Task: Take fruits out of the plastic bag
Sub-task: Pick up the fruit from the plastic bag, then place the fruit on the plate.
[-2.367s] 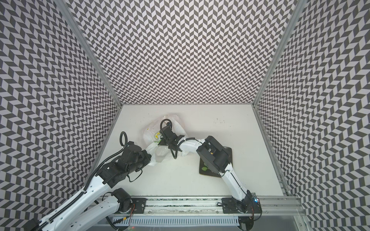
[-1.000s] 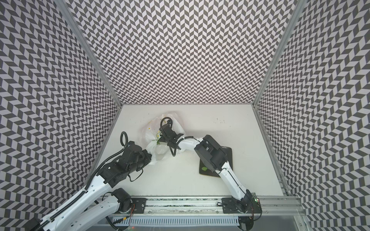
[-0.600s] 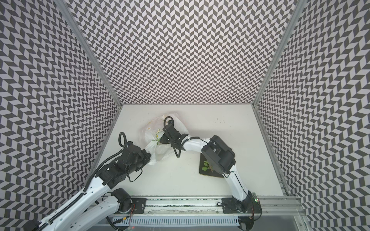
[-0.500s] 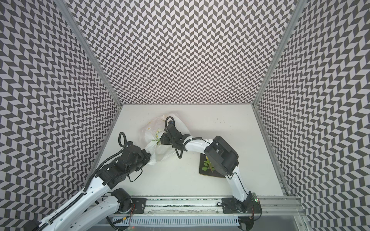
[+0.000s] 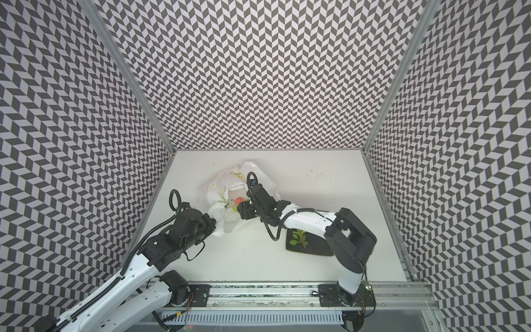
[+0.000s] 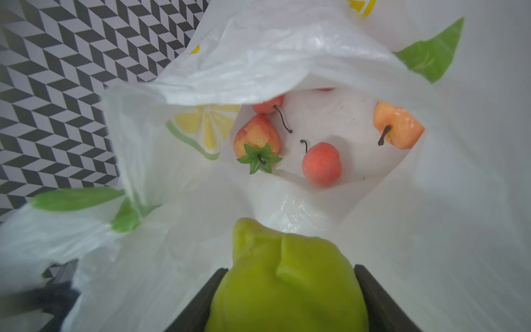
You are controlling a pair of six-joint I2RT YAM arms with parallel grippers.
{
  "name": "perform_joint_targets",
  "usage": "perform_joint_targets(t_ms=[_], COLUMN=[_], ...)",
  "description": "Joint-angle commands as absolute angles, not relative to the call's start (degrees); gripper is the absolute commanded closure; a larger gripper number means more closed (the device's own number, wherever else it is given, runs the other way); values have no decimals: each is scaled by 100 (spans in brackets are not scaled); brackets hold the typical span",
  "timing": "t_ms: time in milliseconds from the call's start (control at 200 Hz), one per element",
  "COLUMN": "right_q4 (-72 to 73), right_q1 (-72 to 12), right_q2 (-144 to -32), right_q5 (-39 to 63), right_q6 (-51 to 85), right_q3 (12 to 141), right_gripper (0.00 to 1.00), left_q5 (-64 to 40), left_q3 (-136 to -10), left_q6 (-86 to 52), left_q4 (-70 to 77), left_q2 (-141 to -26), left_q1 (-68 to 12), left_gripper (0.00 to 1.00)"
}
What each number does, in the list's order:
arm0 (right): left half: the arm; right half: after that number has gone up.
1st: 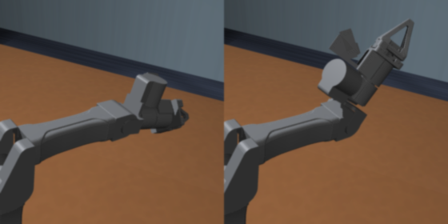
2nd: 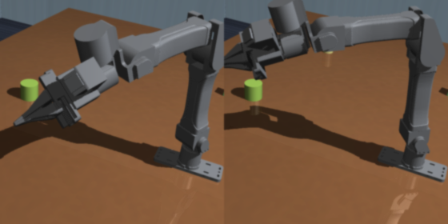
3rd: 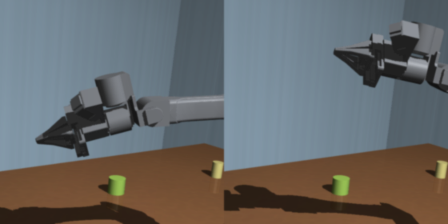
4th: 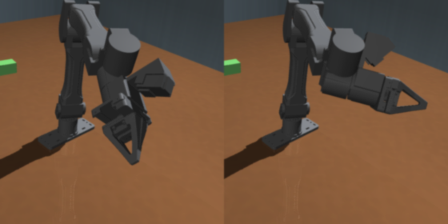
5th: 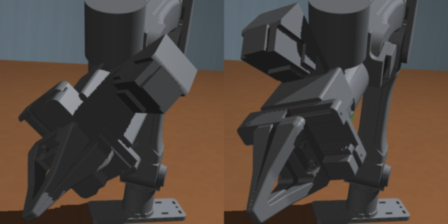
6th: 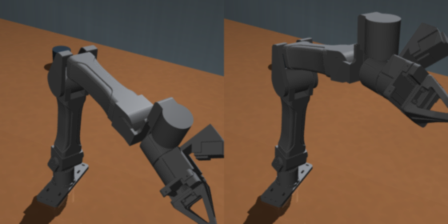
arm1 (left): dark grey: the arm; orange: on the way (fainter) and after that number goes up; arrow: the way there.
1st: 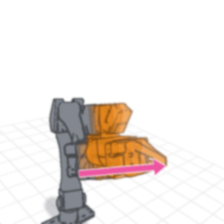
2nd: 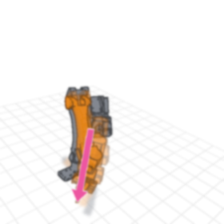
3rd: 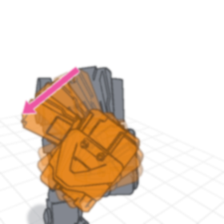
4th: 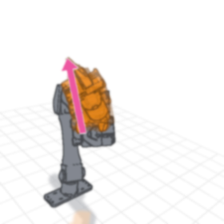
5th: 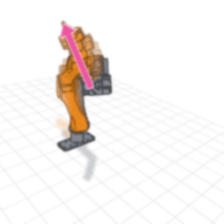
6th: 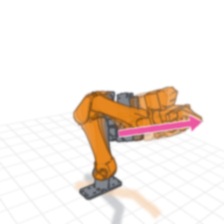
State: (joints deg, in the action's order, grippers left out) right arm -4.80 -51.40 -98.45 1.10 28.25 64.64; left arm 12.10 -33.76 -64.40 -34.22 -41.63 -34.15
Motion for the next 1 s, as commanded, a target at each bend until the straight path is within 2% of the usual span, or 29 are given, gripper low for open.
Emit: perform_joint_targets(t_ms=[0, 616, 696, 831, 996], right_q4=[-598, -2560, -2787, -3135, -3680], right_q1=[-5185, -5221, -5213, -5152, -4371], right_q2=[-9349, -6810, -6497, -5896, -5350], right_q5=[202, 1278, 1135, 337, 283], right_q6=[2618, 2258, 2371, 2654, 2802], right_q3=[6234, 5643, 5607, 5602, 5631], right_gripper=[36, 41, 41, 41, 43], left_q5=[1360, 1345, 1349, 1345, 1353], left_q3=[-3405, -3412, -3412, -3384, -3386], left_q6=[-6415, -6271, -6273, -6271, -6275], left_q4=[-3274, -3173, -3172, -3190, -3217], left_q2=[-4184, -4255, -4259, -4243, -4184], left_q1=[-3445, -3441, -3432, -3437, -3437], left_gripper=[100, 100, 100, 100, 100])
